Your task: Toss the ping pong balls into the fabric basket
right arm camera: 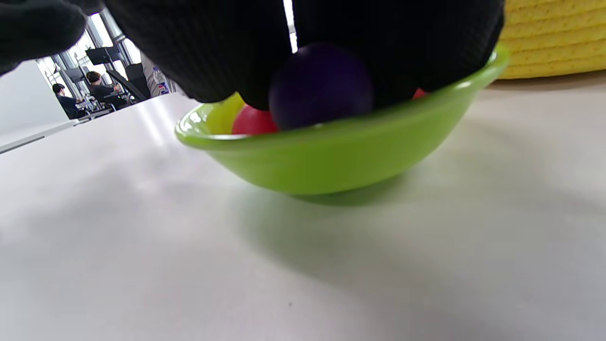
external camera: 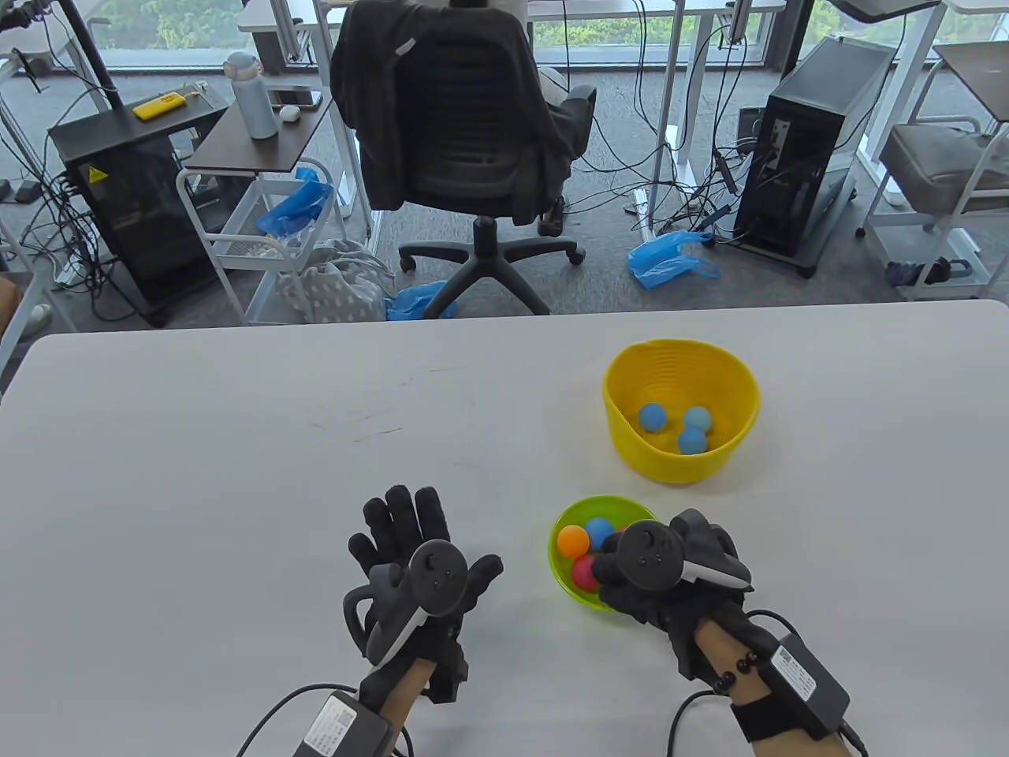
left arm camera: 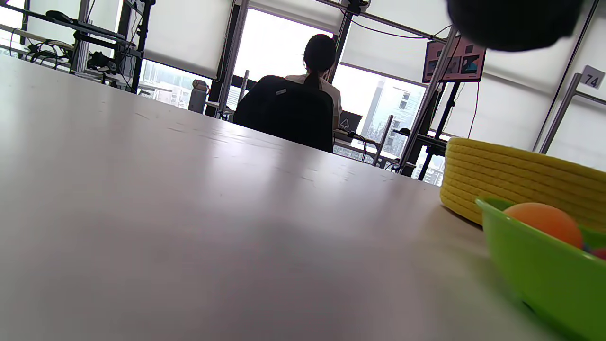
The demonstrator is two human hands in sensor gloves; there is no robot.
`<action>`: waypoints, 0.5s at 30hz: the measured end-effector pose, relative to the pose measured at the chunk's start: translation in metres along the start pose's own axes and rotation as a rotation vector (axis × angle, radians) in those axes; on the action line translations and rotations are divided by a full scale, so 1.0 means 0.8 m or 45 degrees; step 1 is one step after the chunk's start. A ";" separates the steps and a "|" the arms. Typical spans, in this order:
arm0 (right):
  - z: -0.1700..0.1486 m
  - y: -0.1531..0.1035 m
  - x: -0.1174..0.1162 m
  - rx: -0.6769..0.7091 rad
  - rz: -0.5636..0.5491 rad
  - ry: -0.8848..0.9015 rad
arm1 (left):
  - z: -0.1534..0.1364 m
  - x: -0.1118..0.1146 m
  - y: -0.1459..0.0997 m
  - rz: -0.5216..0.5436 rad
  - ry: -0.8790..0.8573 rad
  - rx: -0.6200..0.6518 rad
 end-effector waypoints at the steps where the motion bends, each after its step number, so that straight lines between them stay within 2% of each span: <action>1: -0.002 -0.002 0.006 0.006 -0.032 0.015 | 0.000 0.000 0.000 0.000 0.000 0.000; 6: -0.018 -0.017 0.037 0.041 -0.223 0.204 | 0.000 0.000 0.000 0.004 -0.002 0.003; 11: -0.050 -0.027 0.055 0.082 -0.378 0.580 | -0.001 0.000 0.000 0.006 -0.005 0.002; 14: -0.072 -0.029 0.056 0.068 -0.430 0.885 | -0.001 0.000 0.000 0.005 -0.007 0.001; 15: -0.077 -0.029 0.056 0.064 -0.441 0.925 | -0.001 0.000 0.000 0.005 -0.007 0.001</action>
Point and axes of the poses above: the tracker on the back of each hand, its own z axis roughly to the thumb side, its own y axis roughly from the wrist to the fingertips, x = y × z, the point moved 3 cm from there along y, roughly from the wrist to the fingertips, and after that the axes turned 7 degrees about -x, right-handed, at the moved point
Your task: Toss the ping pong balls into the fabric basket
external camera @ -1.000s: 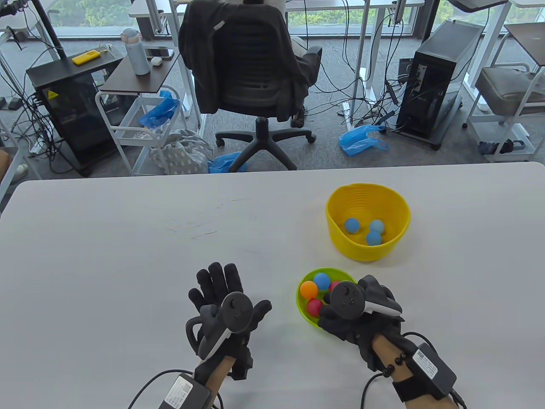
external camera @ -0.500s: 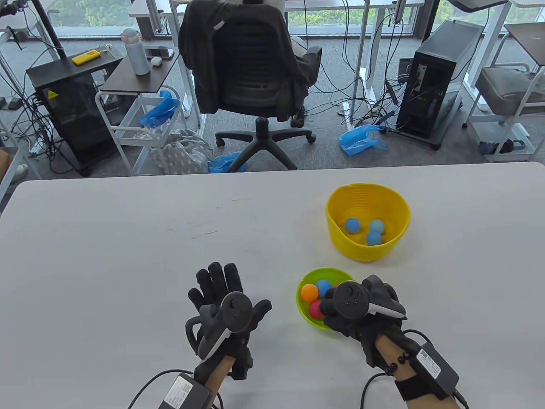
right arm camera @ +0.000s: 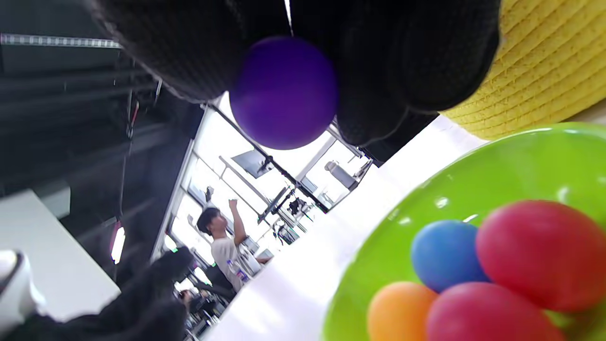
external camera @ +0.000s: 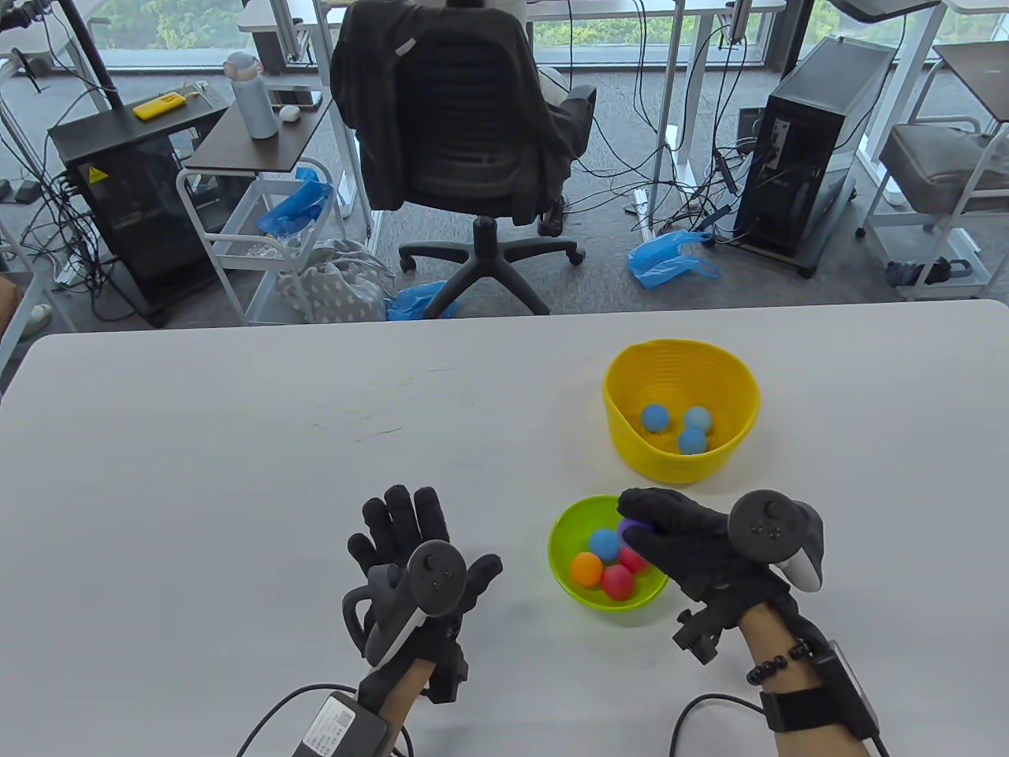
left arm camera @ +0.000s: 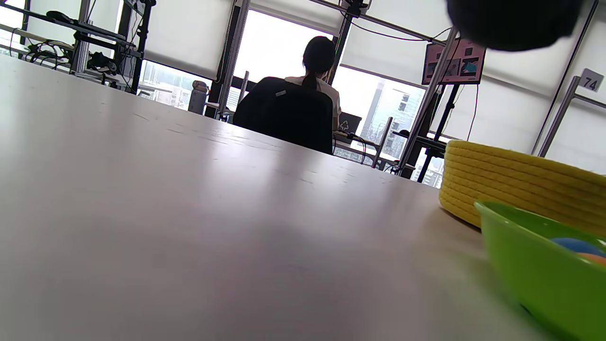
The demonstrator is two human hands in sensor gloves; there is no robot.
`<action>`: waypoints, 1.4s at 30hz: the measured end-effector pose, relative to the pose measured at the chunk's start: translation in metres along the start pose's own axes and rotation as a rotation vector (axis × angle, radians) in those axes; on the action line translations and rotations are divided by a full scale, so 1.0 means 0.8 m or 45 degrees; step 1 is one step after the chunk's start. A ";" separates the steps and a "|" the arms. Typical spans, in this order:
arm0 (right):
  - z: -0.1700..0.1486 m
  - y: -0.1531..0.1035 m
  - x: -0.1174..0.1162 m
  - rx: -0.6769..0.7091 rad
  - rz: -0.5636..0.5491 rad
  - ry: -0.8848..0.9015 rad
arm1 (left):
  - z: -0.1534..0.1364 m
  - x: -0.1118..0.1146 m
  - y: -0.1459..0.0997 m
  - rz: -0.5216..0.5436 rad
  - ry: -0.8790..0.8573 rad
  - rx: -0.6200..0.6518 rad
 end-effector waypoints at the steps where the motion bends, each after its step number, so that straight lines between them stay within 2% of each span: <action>1: -0.006 0.000 0.005 -0.012 -0.021 0.050 | 0.000 0.000 0.000 -0.001 0.001 0.000; 6: -0.027 0.001 0.018 -0.086 -0.087 0.244 | 0.000 0.000 0.000 0.000 -0.002 0.001; 13: -0.054 0.007 0.030 -0.188 -0.112 0.506 | -0.001 -0.002 0.000 0.011 0.009 -0.002; 24: -0.108 0.018 0.062 -0.386 -0.287 0.941 | -0.003 -0.006 -0.001 0.054 0.039 -0.027; 28: -0.116 0.027 0.064 -0.382 -0.266 1.054 | -0.005 -0.006 0.000 0.053 0.045 -0.039; 35: -0.118 0.041 0.061 -0.264 -0.124 1.221 | -0.006 -0.006 0.001 0.046 0.042 -0.046; 42: -0.113 0.033 0.071 -0.238 -0.190 1.188 | -0.005 -0.005 0.000 0.035 0.029 -0.042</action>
Point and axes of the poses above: the tracker on the back of each hand, its own z axis roughly to the thumb side, its own y axis roughly from the wrist to the fingertips, x = y × z, the point moved 3 cm from there along y, roughly from the wrist to the fingertips, and after that the axes turned 7 degrees about -x, right-handed, at the moved point
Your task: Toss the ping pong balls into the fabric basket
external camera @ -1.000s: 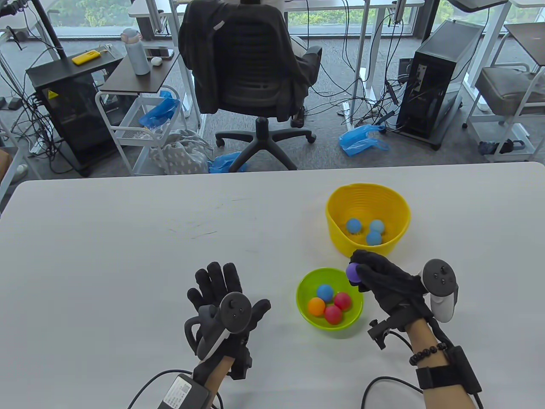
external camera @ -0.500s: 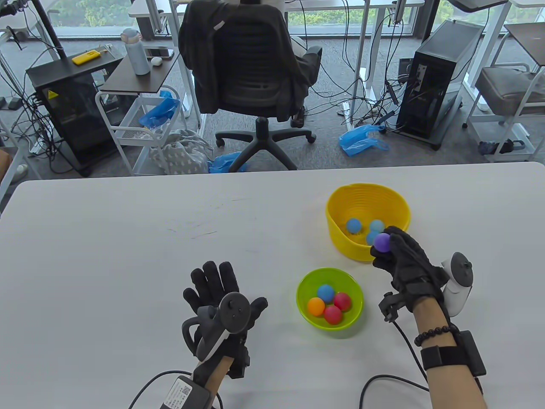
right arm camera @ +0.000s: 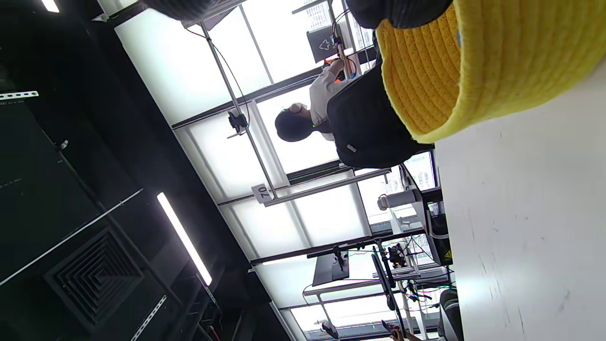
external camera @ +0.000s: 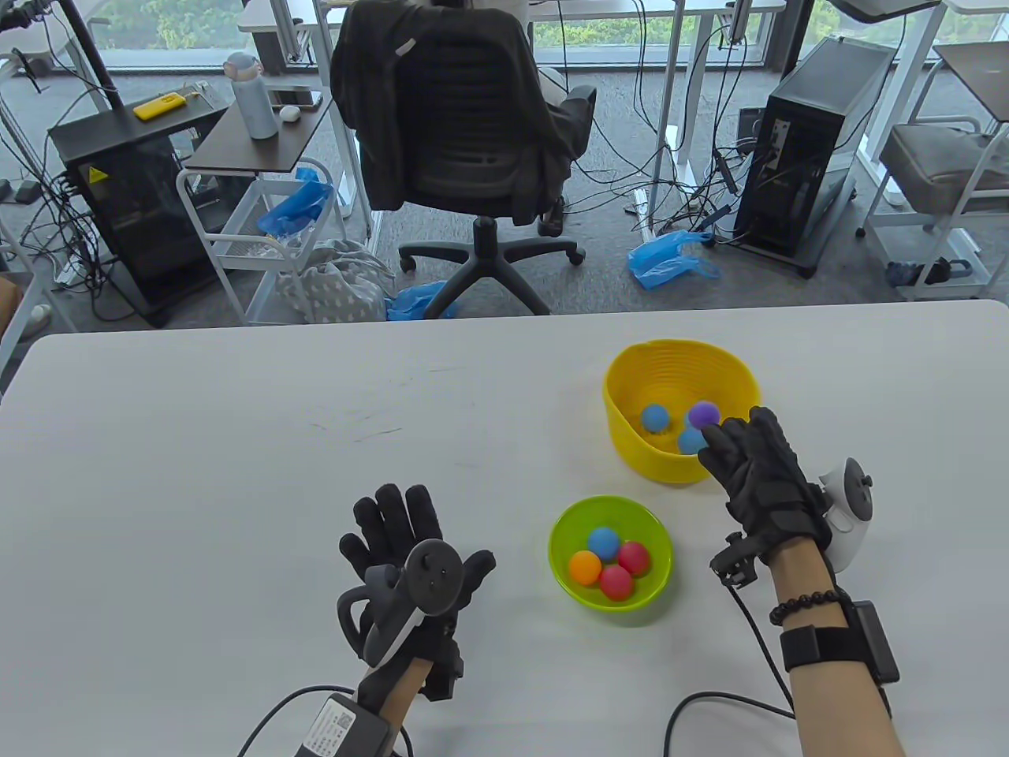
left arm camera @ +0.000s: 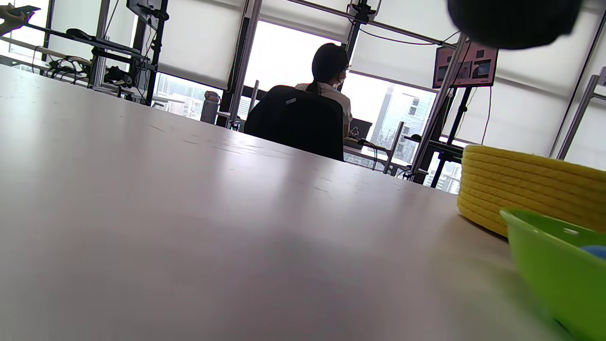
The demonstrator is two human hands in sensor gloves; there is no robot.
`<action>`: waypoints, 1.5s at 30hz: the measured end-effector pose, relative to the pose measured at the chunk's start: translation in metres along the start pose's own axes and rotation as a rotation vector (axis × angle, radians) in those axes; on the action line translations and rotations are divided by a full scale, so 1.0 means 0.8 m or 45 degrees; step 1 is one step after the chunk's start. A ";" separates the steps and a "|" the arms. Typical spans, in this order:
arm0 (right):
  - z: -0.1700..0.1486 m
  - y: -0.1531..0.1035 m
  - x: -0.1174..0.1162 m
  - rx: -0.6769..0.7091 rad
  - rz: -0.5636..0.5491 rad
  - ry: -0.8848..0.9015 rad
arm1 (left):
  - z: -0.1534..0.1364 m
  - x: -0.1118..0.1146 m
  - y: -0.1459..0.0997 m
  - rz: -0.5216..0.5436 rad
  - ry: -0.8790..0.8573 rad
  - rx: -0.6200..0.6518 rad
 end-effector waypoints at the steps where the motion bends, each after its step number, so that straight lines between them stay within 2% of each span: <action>1: 0.002 -0.002 0.000 0.007 -0.008 -0.006 | 0.000 0.000 0.000 0.000 -0.001 0.001; 3: 0.008 -0.007 -0.001 0.035 -0.038 -0.051 | 0.000 0.000 0.000 -0.001 0.000 0.004; 9: 0.030 -0.029 -0.015 0.138 -0.139 -0.371 | 0.003 0.002 -0.001 -0.003 -0.006 0.016; 13: 0.047 -0.049 -0.036 0.293 -0.244 -0.722 | 0.005 0.003 -0.002 -0.009 -0.008 0.030; 16: 0.054 -0.060 -0.057 0.390 -0.247 -0.951 | 0.007 0.002 -0.004 -0.010 -0.017 0.040; 22: 0.050 -0.076 -0.117 0.488 -0.090 -1.337 | 0.009 0.002 -0.005 -0.010 -0.029 0.055; 29: 0.012 -0.080 -0.176 0.381 0.227 -1.715 | 0.010 0.003 -0.005 -0.013 -0.027 0.063; 37: -0.027 -0.081 -0.207 0.176 0.458 -1.968 | 0.011 0.003 -0.006 -0.009 -0.018 0.060; 45: -0.056 -0.077 -0.211 0.033 0.540 -2.086 | 0.013 0.004 -0.006 -0.012 -0.009 0.061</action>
Point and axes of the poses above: the tracker on the back of each hand, its own z axis roughly to the thumb side, its own y axis roughly from the wrist to the fingertips, x = y × z, the point moved 3 cm from there along y, roughly from the wrist to the fingertips, and after that the axes turned 7 degrees about -x, right-handed, at the moved point
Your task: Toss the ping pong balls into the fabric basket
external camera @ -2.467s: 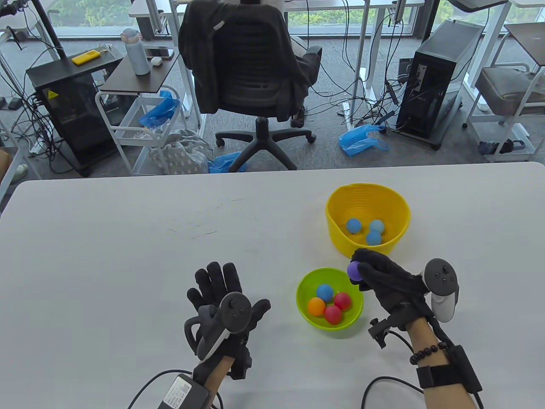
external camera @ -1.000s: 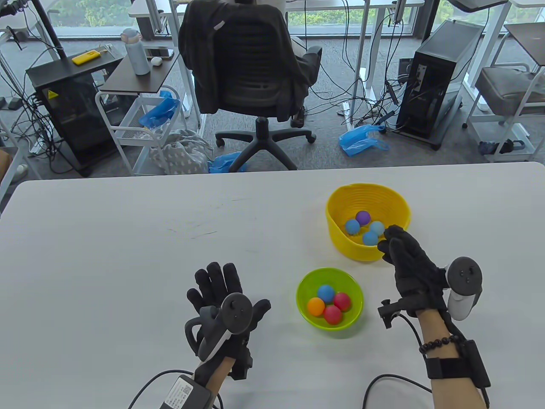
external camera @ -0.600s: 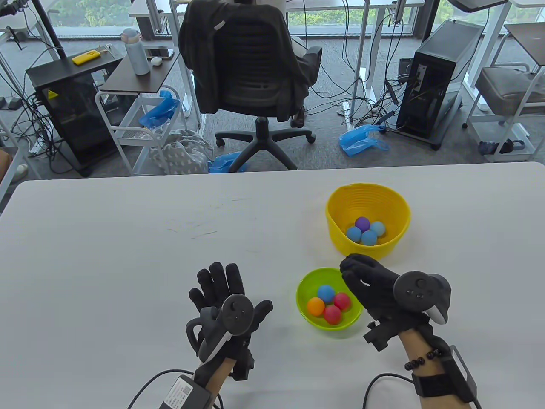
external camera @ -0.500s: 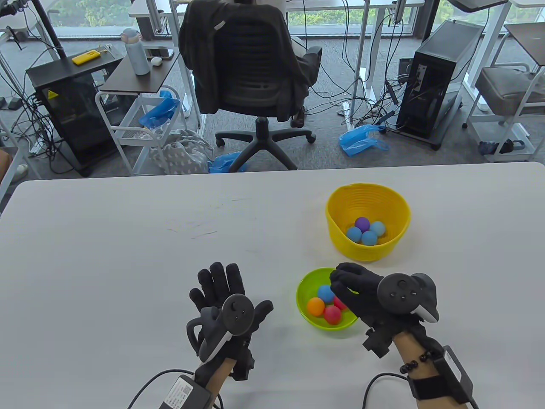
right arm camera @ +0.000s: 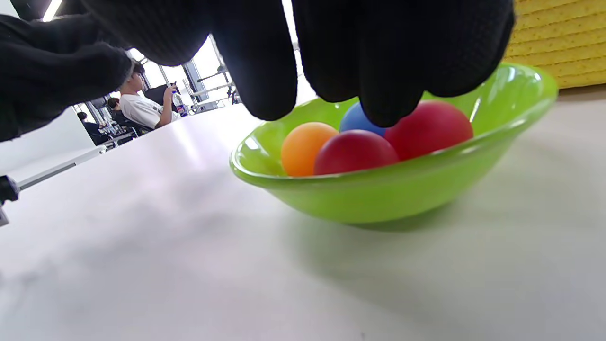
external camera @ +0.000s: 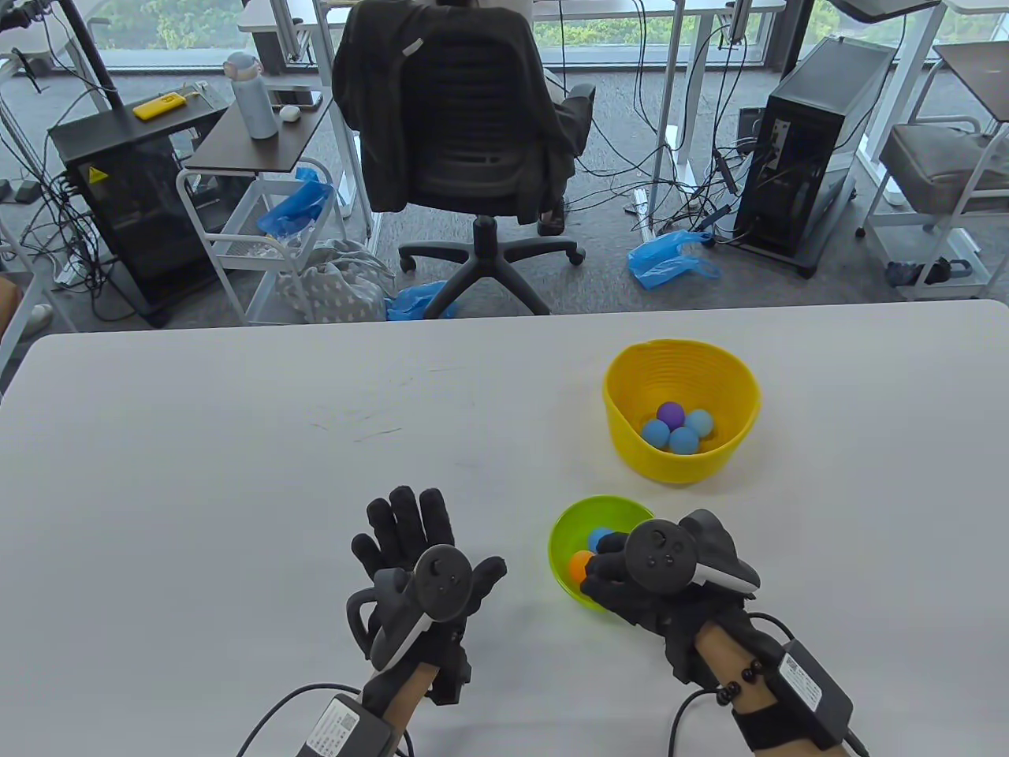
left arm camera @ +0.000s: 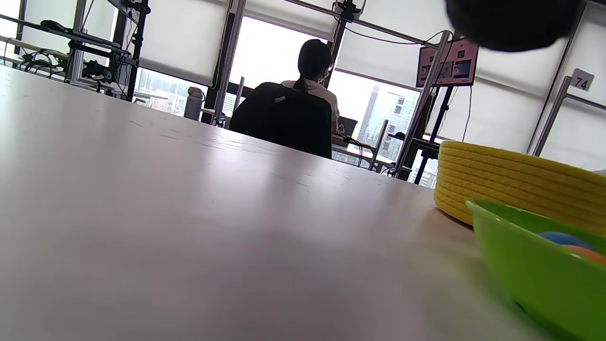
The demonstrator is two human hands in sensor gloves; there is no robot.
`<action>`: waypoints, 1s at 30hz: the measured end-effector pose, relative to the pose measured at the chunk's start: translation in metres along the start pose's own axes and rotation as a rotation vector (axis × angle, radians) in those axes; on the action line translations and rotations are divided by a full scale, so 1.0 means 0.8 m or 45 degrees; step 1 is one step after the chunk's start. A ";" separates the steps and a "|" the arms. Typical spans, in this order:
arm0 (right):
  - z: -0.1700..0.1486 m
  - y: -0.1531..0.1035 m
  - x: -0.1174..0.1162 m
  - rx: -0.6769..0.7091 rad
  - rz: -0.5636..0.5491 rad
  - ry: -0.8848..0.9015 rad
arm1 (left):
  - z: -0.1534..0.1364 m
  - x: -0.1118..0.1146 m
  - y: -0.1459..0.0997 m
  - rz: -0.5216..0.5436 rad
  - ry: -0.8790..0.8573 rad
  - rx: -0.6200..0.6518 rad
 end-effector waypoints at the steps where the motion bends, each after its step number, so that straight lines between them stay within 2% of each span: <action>1: 0.000 0.001 -0.002 -0.004 0.006 -0.008 | 0.000 0.000 0.000 0.001 0.000 0.000; 6: -0.003 0.007 -0.015 -0.039 0.087 -0.037 | 0.000 0.000 0.000 0.002 -0.001 0.000; 20: -0.010 0.018 -0.040 -0.081 0.162 -0.051 | 0.000 -0.001 0.000 0.008 -0.011 0.000; 26: -0.010 0.017 -0.034 -0.059 0.088 -0.016 | 0.000 -0.001 0.000 0.009 -0.015 0.004; 30: -0.008 0.009 -0.015 -0.018 -0.048 0.005 | -0.001 -0.002 0.000 0.010 -0.019 0.003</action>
Point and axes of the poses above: the tracker on the back of each hand, its own z axis roughly to the thumb side, its own y axis roughly from the wrist to the fingertips, x = y × z, the point moved 3 cm from there along y, roughly from the wrist to the fingertips, and after that the axes turned 7 degrees about -x, right-handed, at the moved point
